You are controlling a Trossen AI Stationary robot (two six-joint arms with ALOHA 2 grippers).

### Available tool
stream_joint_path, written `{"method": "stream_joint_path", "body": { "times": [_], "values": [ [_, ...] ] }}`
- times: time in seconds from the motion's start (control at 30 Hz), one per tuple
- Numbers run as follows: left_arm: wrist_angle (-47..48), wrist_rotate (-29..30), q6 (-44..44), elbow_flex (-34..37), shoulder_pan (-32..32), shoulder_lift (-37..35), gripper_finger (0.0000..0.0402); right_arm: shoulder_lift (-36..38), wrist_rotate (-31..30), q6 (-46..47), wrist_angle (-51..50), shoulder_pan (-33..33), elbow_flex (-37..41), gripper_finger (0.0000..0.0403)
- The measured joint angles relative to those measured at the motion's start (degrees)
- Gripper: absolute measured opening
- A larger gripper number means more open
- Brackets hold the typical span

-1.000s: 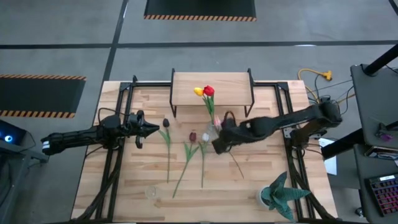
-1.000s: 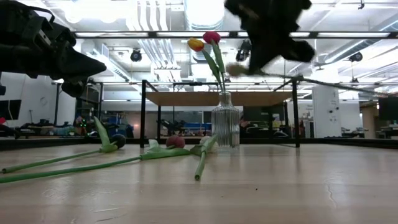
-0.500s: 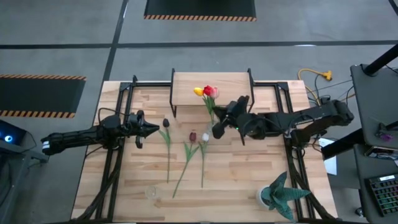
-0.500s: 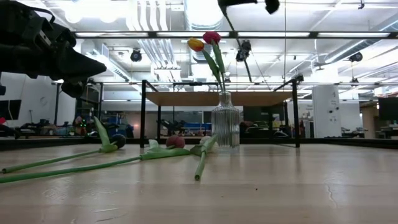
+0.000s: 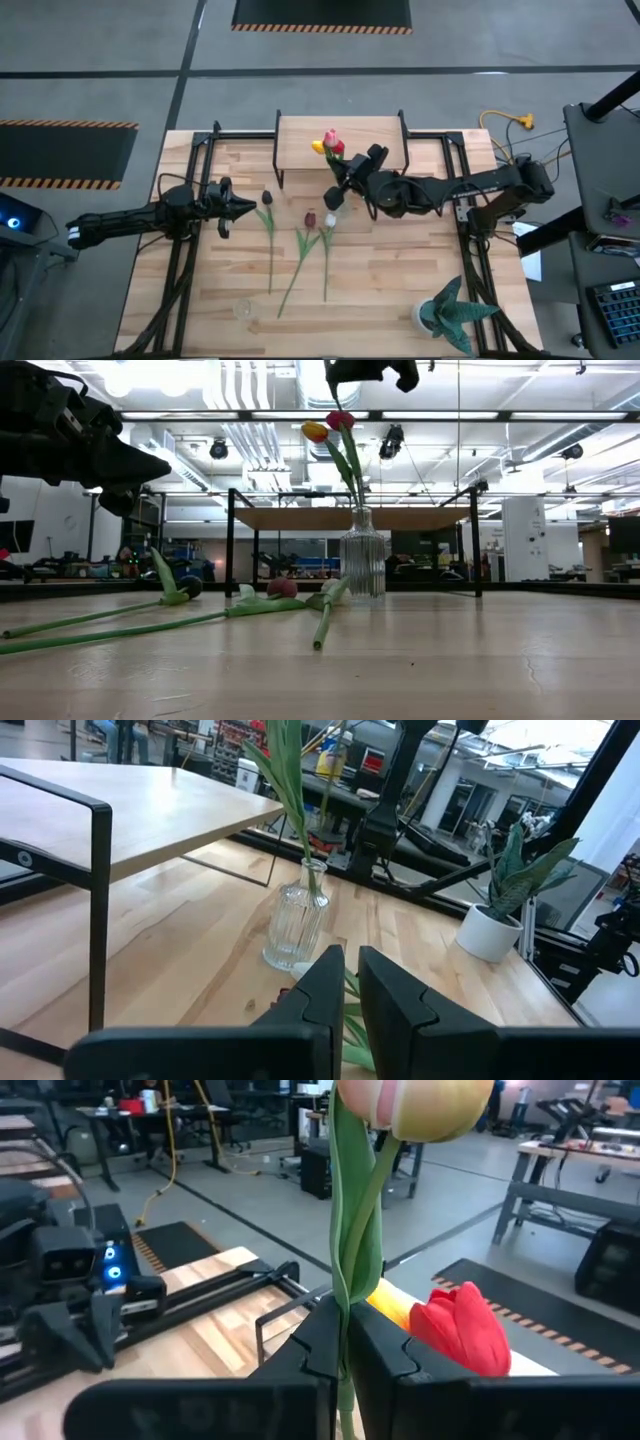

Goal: Pick and place flowers into a vace then onto a shelf
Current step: Put the pink tulip into the top transparent vase

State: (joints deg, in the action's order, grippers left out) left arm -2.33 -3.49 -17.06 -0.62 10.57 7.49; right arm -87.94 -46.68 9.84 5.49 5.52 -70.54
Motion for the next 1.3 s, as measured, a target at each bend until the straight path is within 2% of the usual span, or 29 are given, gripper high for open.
{"method": "stream_joint_path", "body": {
  "times": [0.7, 1.03, 1.3],
  "values": [
    [0.04, 0.02, 0.00, 0.00, 0.00, 0.00, 0.0017, -5.84, 0.24, 0.87, -0.37, 0.25, 0.54, 0.0009],
    [0.02, 0.02, 0.00, 0.00, 0.00, -0.02, 0.0017, -9.50, 0.66, 6.42, -0.26, 0.51, 2.53, 0.0009],
    [0.04, 0.02, 0.02, 0.00, 0.00, -0.02, 0.0017, -10.19, 0.66, 10.09, 4.24, 0.89, 6.51, 0.0009]
  ]
}}
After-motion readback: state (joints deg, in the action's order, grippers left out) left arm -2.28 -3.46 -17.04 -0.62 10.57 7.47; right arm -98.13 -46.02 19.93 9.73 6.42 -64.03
